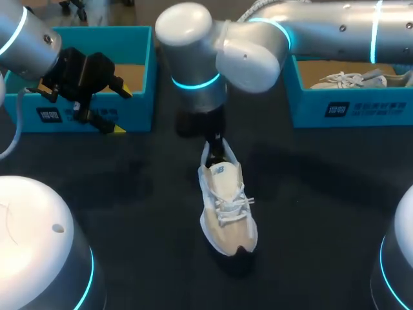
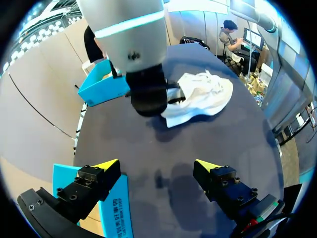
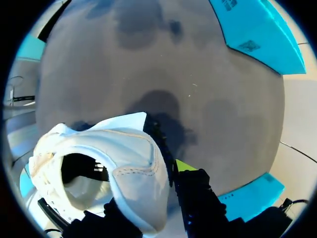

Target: Take the shoe out of the shoebox, open the shoe tongue, remove and reinsert the insole, then place the shoe into the shoebox

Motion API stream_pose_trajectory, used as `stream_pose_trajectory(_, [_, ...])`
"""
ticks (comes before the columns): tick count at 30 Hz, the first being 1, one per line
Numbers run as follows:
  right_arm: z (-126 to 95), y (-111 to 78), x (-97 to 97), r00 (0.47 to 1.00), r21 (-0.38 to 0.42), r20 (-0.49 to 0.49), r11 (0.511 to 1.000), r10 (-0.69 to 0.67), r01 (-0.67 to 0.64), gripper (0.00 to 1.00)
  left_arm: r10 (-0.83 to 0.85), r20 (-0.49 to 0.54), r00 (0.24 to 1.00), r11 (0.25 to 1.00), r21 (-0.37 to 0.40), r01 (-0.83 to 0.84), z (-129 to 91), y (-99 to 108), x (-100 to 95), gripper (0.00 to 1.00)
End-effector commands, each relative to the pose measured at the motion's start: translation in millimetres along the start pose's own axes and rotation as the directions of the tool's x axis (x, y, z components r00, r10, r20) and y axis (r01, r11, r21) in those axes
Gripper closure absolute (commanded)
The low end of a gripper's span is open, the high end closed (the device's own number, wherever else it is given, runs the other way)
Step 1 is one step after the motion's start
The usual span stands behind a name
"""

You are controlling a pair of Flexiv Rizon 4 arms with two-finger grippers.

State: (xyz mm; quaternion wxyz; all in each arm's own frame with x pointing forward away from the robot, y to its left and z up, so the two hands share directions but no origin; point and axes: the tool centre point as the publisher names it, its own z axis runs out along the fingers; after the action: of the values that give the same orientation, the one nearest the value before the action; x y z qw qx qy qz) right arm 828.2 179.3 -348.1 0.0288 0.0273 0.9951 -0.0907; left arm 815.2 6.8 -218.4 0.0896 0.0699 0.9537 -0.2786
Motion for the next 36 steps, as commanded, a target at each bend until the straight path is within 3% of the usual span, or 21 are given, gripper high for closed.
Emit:
stream_pose_trajectory(1, [-61.4,-23.0,16.5,1.000,-0.004,0.029,1.000,0.000,0.000,1.00,0.000,-0.001,1.000,1.000,-0.005,0.000,-0.2,-0.1,0.3,0.00])
stream_pose_trajectory(8, [-120.9,-38.4,21.3,0.997,0.024,0.075,0.999,0.022,-0.023,1.00,0.000,-0.001,1.000,1.000,-0.005,0.000,-0.2,-0.1,0.3,0.00])
stream_pose_trajectory(20, [-184.3,-55.3,11.9,0.989,0.025,0.141,0.998,0.051,-0.055,1.00,0.000,-0.001,1.000,1.000,-0.005,0.000,-0.2,-0.1,0.3,0.00])
stream_pose_trajectory(24, [-190.2,-52.0,13.5,0.984,-0.024,0.166,0.998,0.067,-0.064,1.00,0.000,-0.001,1.000,1.000,-0.005,0.000,-0.2,-0.1,0.3,0.00])
stream_pose_trajectory(36, [-190.2,-52.0,13.5,0.984,-0.024,0.166,0.998,0.067,-0.064,1.00,0.000,-0.001,1.000,1.000,-0.005,0.000,-0.2,-0.1,0.3,0.00])
